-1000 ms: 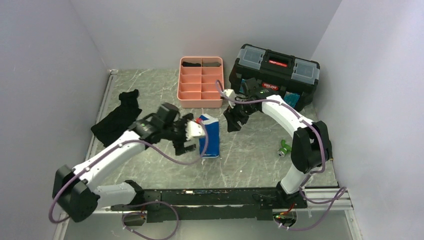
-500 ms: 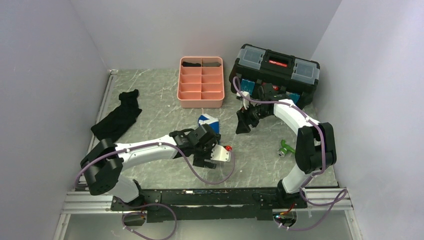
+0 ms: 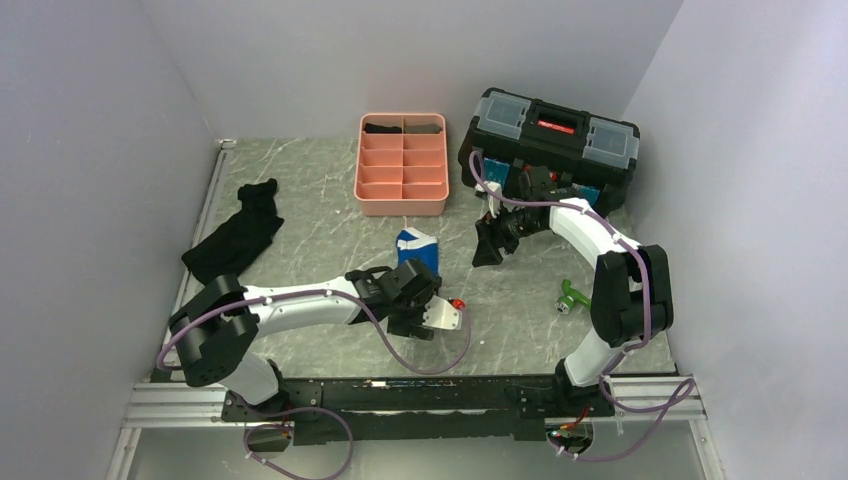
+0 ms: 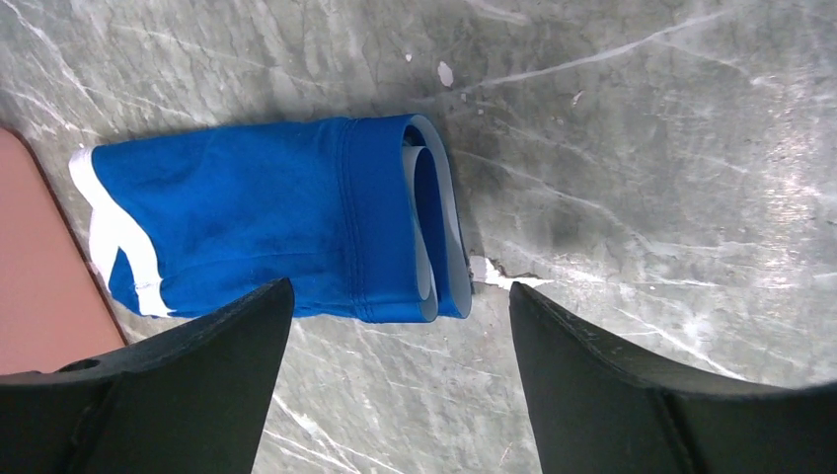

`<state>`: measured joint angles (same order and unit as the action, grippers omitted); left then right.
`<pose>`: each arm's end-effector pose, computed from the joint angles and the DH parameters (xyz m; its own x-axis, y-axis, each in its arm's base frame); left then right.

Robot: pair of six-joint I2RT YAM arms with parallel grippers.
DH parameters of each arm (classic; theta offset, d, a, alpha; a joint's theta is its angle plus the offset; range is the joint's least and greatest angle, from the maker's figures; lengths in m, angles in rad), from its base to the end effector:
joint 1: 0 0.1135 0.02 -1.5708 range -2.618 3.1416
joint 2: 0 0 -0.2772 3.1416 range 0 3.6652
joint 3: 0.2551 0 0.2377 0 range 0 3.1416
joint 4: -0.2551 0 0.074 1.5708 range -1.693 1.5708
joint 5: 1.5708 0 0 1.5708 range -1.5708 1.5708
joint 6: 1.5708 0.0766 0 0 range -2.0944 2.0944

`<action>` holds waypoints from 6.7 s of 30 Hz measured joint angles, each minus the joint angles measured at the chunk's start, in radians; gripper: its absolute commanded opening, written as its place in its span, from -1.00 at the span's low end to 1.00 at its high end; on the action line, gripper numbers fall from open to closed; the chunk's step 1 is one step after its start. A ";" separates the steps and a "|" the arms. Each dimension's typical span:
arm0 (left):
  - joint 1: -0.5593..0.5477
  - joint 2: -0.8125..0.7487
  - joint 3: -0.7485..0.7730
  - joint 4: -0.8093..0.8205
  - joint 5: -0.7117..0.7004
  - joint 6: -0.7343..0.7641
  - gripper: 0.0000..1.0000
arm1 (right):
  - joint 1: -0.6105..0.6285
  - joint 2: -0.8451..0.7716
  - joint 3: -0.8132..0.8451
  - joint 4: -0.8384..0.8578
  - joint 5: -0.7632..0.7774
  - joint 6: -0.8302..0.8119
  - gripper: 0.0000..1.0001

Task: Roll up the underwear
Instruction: Roll the underwear to the center of the board.

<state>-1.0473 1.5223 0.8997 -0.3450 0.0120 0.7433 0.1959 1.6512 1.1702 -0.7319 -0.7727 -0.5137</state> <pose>0.1561 -0.2723 0.1810 0.2853 0.8594 -0.4243 0.9187 -0.1190 0.3766 0.3026 0.1146 0.2159 -0.6138 -0.4805 -0.6264 -0.7817 0.4807 0.3973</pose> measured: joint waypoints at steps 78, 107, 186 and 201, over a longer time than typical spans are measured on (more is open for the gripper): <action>0.451 0.436 0.440 -0.438 0.708 -0.090 -1.00 | -0.013 -0.096 0.025 -0.093 -0.111 -0.030 0.35; 0.586 0.919 0.873 -1.032 1.146 -0.031 -1.00 | 0.473 -0.085 -0.105 0.092 0.219 -0.158 0.52; 0.628 0.628 0.569 -0.772 0.915 -0.191 0.03 | 0.529 0.200 0.058 0.003 0.232 -0.109 -1.00; 0.797 0.429 0.431 -0.565 0.687 -0.373 0.04 | 0.508 0.257 0.117 -0.063 0.182 -0.107 -1.00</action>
<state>-0.2508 1.9514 1.3308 -0.9104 0.6991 0.3702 0.7036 1.9083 1.2877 -0.7948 -0.5907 -0.6205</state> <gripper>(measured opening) 0.516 0.042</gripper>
